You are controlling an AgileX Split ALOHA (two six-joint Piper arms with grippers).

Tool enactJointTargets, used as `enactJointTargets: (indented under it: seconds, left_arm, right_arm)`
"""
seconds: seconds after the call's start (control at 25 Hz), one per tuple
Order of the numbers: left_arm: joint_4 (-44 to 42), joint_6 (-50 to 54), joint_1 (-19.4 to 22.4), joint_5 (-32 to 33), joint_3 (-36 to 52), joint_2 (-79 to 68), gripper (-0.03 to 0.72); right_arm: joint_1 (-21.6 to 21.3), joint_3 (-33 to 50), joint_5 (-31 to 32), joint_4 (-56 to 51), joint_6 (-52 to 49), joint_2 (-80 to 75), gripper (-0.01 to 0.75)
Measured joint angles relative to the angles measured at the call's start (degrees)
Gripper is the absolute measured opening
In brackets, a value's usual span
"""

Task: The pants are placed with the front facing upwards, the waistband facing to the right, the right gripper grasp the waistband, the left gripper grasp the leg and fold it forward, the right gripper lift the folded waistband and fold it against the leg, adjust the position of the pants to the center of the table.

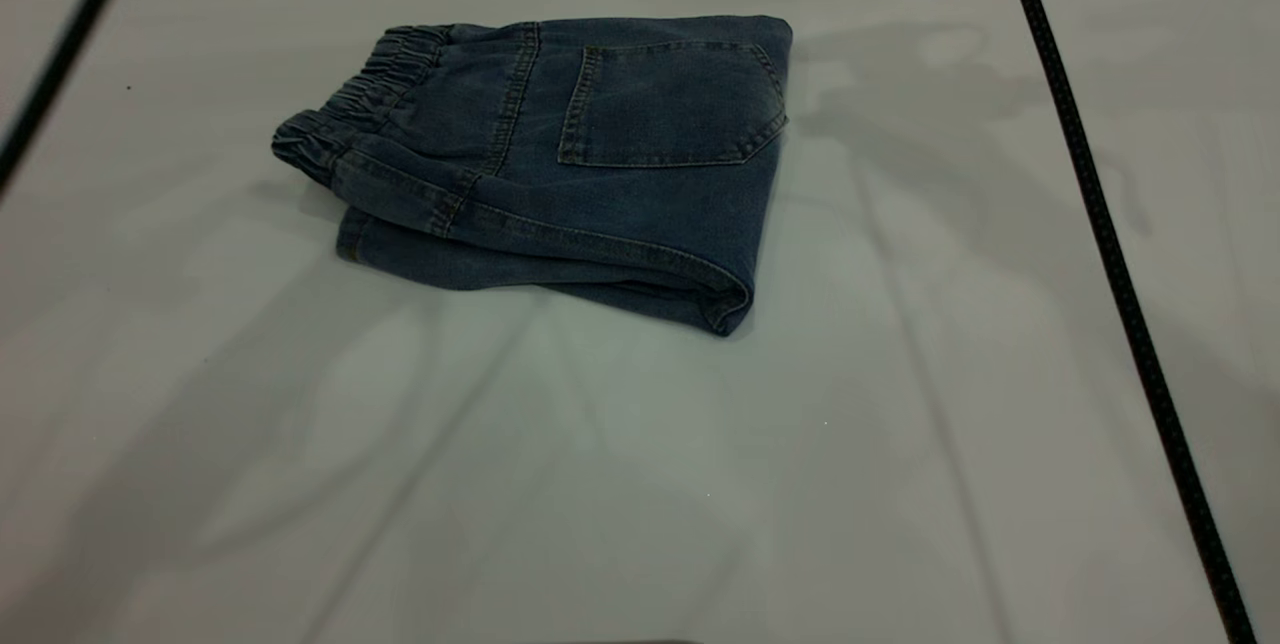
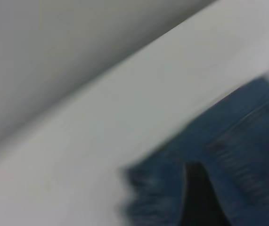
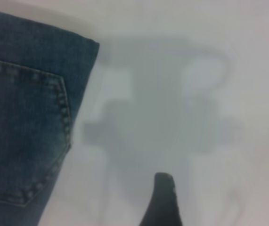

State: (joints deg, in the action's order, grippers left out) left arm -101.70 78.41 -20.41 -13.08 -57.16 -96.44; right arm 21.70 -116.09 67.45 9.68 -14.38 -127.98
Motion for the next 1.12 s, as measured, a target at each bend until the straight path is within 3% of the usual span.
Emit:
enactJointTargets:
  seconds: [0.2,0.36,0.48,0.72,0.84,1.12]
  left_arm:
    - [-0.1,-38.7,0.0,7.9,0.0,0.0,0.391]
    - [1.6,-53.1,0.0,11.8,0.0,0.6,0.391]
    - [1.8,-52.6,0.0,11.3,0.0,2.7,0.389]
    - [5.3,-34.1,0.8,1.5,0.0,9.2,0.343]
    - [10.1,-30.3,4.3,-5.2,0.0,10.1,0.312]
    - [33.8,-28.5,14.8,-20.6,0.0,10.1,0.288]
  right_arm:
    - [0.0,0.0,-0.2,-0.3,0.2,0.0,0.51]
    - [0.0,0.0,-0.3,-0.4,0.2,0.0,0.51]
    - [0.0,0.0,-0.3,-0.4,0.2,0.0,0.51]
    - [0.0,0.0,-0.3,-1.0,-0.4,0.0,0.51]
    - [0.0,0.0,-0.3,-1.8,-0.4,0.0,0.51]
    - [0.0,0.0,1.2,-3.3,-0.5,0.0,0.51]
